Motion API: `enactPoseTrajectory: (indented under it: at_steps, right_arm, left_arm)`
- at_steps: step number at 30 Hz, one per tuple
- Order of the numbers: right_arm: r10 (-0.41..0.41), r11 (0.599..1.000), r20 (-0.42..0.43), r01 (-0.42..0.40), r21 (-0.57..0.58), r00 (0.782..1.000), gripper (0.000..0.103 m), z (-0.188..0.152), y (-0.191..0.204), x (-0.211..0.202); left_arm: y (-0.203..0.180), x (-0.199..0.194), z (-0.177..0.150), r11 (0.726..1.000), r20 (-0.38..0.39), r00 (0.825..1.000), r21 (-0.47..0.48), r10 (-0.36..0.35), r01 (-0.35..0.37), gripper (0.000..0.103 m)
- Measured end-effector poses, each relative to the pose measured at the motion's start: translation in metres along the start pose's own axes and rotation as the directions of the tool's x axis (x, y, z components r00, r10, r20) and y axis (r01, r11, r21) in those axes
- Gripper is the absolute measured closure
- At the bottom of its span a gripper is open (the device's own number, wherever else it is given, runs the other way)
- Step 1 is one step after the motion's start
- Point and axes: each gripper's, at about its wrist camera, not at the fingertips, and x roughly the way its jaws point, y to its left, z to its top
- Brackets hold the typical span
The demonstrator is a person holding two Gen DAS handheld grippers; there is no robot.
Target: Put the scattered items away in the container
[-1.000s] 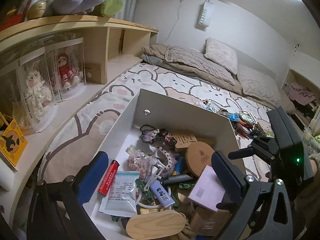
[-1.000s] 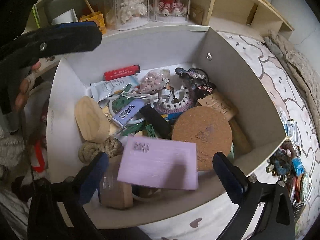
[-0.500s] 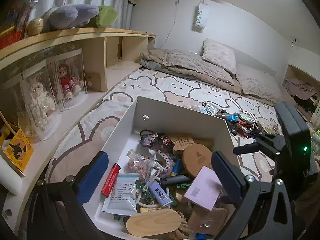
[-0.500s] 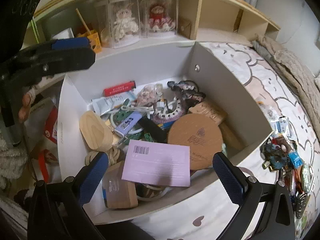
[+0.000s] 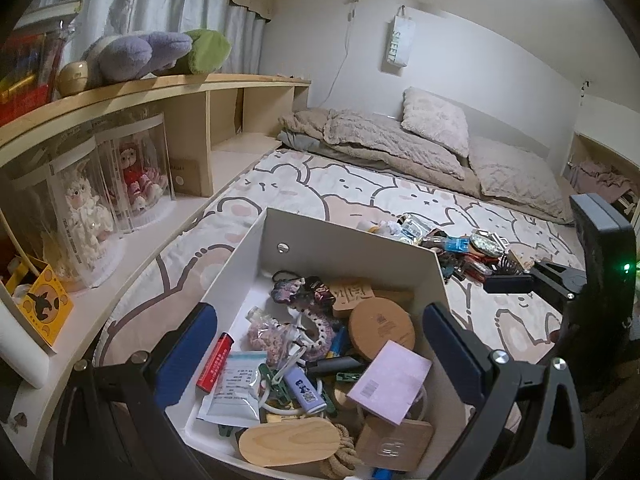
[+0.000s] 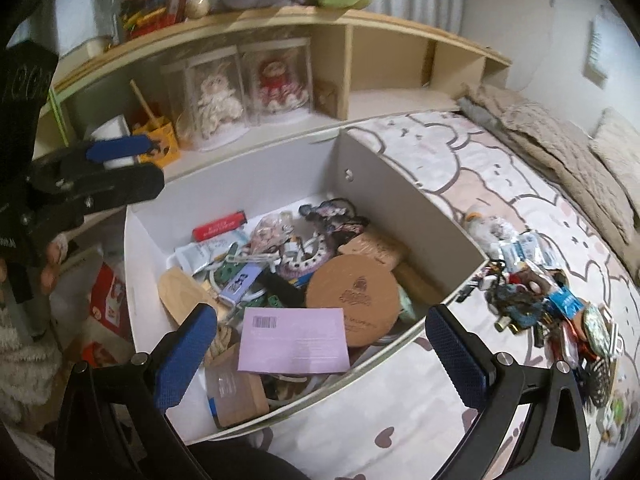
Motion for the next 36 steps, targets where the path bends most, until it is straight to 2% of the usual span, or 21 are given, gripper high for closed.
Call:
enactPoseTrajectory:
  at_steps: [15,23,36]
  right_arm:
    - [-0.090,0.993,0.143,0.077,0.089,0.986,0.000,-0.018,-0.016,-0.068]
    - [-0.146,0.983,0.213,0.118,0.139,0.966,0.000,-0.032,-0.022,-0.104]
    - [-0.202,0.966,0.261,0.148,0.210,0.944,0.000,-0.060,-0.033,-0.141]
  left_arm:
    - [-0.042,-0.032,0.000,0.998,0.065,0.998,0.055,0.007,-0.011,0.000]
    - [-0.066,-0.047,-0.007,0.995,0.088,0.996,0.093,0.013,-0.021,0.000]
    - [-0.090,-0.070,-0.015,0.993,0.122,0.993,0.115,0.001,-0.015,0.000]
